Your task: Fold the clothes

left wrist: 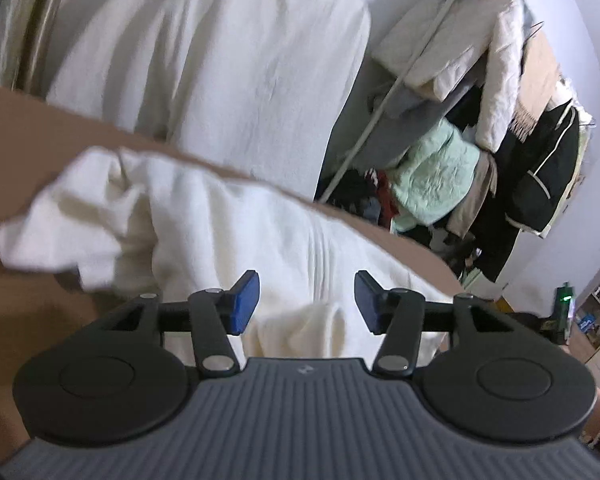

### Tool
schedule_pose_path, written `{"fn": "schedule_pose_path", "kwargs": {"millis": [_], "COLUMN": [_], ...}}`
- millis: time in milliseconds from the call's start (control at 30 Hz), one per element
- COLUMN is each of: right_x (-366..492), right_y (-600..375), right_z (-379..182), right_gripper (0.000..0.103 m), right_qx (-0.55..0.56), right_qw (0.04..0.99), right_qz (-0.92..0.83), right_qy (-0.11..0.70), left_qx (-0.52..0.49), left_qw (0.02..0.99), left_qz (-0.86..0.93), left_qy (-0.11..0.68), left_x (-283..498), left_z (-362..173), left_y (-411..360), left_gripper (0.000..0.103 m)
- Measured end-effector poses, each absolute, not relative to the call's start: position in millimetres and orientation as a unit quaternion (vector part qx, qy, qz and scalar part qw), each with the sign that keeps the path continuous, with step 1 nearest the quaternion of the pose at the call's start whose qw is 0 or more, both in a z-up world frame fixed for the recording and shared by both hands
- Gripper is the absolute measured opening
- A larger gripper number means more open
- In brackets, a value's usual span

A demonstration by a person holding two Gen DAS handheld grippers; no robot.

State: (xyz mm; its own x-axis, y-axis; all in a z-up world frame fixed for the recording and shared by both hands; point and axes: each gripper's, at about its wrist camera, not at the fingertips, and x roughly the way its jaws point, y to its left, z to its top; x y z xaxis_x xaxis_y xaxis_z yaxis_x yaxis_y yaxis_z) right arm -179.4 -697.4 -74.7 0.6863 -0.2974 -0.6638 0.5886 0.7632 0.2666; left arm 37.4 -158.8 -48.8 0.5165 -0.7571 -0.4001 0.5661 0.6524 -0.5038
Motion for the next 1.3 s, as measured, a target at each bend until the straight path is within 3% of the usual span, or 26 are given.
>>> {"fn": "schedule_pose_path", "kwargs": {"millis": [133,200,267,367,400,433,467,533,600,667,767,800,833,867,900,1133,1233,1300], "right_x": [-183,-178,-162,-132,-121,-113,-105,-95,-89,-78,-75,-70,-64,-60,-59,-78,-82,-82], "right_y": [-676,-640,-616,-570,-551,-531,-512,-473,-448,-434,-414,-410,-406,-403,-402,-434,-458,-469], "right_z": [-66,-58,-56,-64,-62,-61,-60,-58,-59,-61,-73,-80,-88,-94,-96,-51,-28,-16], "right_gripper": [0.045,0.049,0.054,0.055,0.056,0.056,0.056,0.056,0.06,0.079,0.086,0.085,0.071,0.039,0.019,0.01,0.01,0.009], "right_qx": [0.263,0.253,0.278,0.306,0.295,0.273,0.25,0.187,0.142,0.112,0.057,0.032,0.006,-0.018,-0.033,-0.096,-0.115,-0.127], "right_qw": [0.905,0.911,0.9,0.877,0.875,0.879,0.882,0.898,0.908,0.915,0.924,0.92,0.914,0.908,0.906,0.941,0.945,0.944], "right_qz": [-0.145,-0.087,-0.023,0.074,0.095,0.111,0.126,0.156,0.167,0.158,0.116,0.093,0.07,0.053,0.058,-0.033,-0.085,-0.115], "right_qy": [0.302,0.314,0.334,0.363,0.372,0.375,0.378,0.367,0.357,0.355,0.359,0.379,0.399,0.415,0.418,0.324,0.296,0.282], "left_qx": [-0.134,-0.118,-0.102,-0.097,-0.112,-0.125,-0.134,-0.134,-0.126,-0.133,-0.157,-0.16,-0.161,-0.16,-0.159,-0.161,-0.189,-0.189], "left_qw": [0.855,0.861,0.873,0.881,0.874,0.863,0.851,0.838,0.841,0.843,0.844,0.845,0.847,0.85,0.853,0.862,0.873,0.886], "left_qz": [-0.377,-0.36,-0.324,-0.279,-0.276,-0.285,-0.295,-0.312,-0.317,-0.317,-0.314,-0.312,-0.309,-0.306,-0.304,-0.311,-0.337,-0.341], "left_qy": [0.331,0.339,0.351,0.37,0.383,0.398,0.413,0.428,0.42,0.413,0.405,0.404,0.401,0.398,0.394,0.366,0.299,0.25], "left_x": [41,42,45,53,58,61,64,64,60,61,64,65,66,66,67,60,48,39], "left_z": [-65,-72,-80,-93,-98,-102,-107,-114,-116,-117,-119,-118,-117,-117,-116,-104,-94,-83], "left_y": [-172,-177,-177,-169,-162,-157,-153,-152,-150,-145,-136,-135,-133,-131,-130,-130,-123,-119], "left_gripper": [0.053,0.06,0.078,0.079,0.077,0.066,0.042,0.03,0.027,0.028,0.028,0.028,0.028,0.028,0.028,0.032,0.033,0.042]}}
